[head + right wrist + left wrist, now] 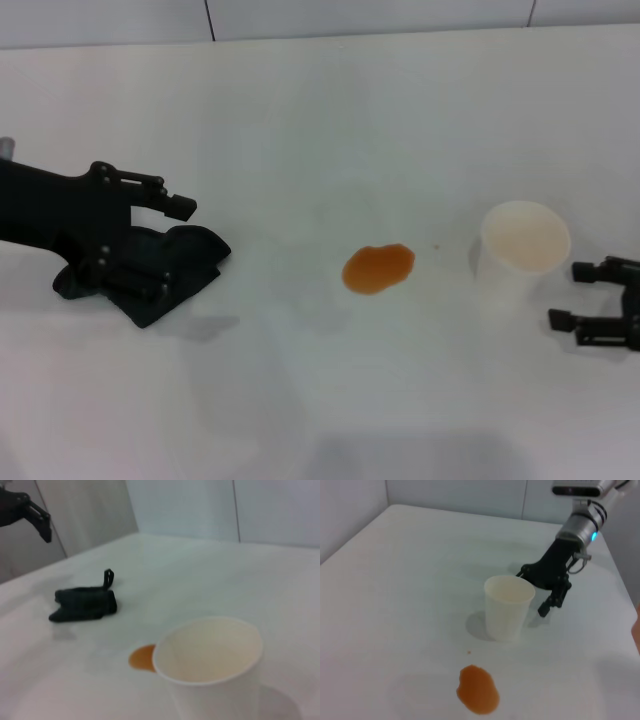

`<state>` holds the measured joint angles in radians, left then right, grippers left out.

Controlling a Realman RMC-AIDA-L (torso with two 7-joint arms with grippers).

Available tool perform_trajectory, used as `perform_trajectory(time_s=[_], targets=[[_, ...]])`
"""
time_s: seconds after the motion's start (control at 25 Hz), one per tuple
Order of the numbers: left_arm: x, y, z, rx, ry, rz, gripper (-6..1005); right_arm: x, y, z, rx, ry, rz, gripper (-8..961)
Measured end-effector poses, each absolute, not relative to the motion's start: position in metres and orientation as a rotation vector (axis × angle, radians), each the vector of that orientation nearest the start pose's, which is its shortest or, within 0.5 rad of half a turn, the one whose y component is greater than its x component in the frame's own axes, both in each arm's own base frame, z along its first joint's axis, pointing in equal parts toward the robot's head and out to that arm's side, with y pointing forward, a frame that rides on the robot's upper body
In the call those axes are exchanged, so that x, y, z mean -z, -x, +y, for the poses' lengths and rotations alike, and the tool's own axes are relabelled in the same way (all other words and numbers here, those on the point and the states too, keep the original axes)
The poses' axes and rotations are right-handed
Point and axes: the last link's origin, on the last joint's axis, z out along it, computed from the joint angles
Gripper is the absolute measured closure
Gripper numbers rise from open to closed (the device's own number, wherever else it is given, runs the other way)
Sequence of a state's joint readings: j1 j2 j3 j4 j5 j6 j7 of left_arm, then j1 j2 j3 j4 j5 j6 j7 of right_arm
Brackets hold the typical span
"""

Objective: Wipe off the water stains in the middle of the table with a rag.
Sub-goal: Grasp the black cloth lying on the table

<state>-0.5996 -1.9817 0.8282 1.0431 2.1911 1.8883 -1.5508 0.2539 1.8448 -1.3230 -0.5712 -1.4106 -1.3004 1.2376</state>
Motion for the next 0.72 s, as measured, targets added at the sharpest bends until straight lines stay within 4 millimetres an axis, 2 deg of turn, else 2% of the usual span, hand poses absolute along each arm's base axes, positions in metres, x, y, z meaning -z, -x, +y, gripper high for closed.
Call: perform_trajectory(time_s=[0.24,0.48,0.72], targets=[[-0.066,0.224,0.331,0.191,3.081,-0.269,153,-0.06,-0.332,0.288,-0.368,2.695,0.673,116],[-0.068,0.225,0.333,0.174,3.07,-0.295,153,-0.099,-0.297,0.299,-0.364,2.747,0.565,121],[-0.075,0.23,0.335,0.06,3.039,-0.323,153,-0.113,-0.256,0.315,-0.327,2.823,0.431,123]])
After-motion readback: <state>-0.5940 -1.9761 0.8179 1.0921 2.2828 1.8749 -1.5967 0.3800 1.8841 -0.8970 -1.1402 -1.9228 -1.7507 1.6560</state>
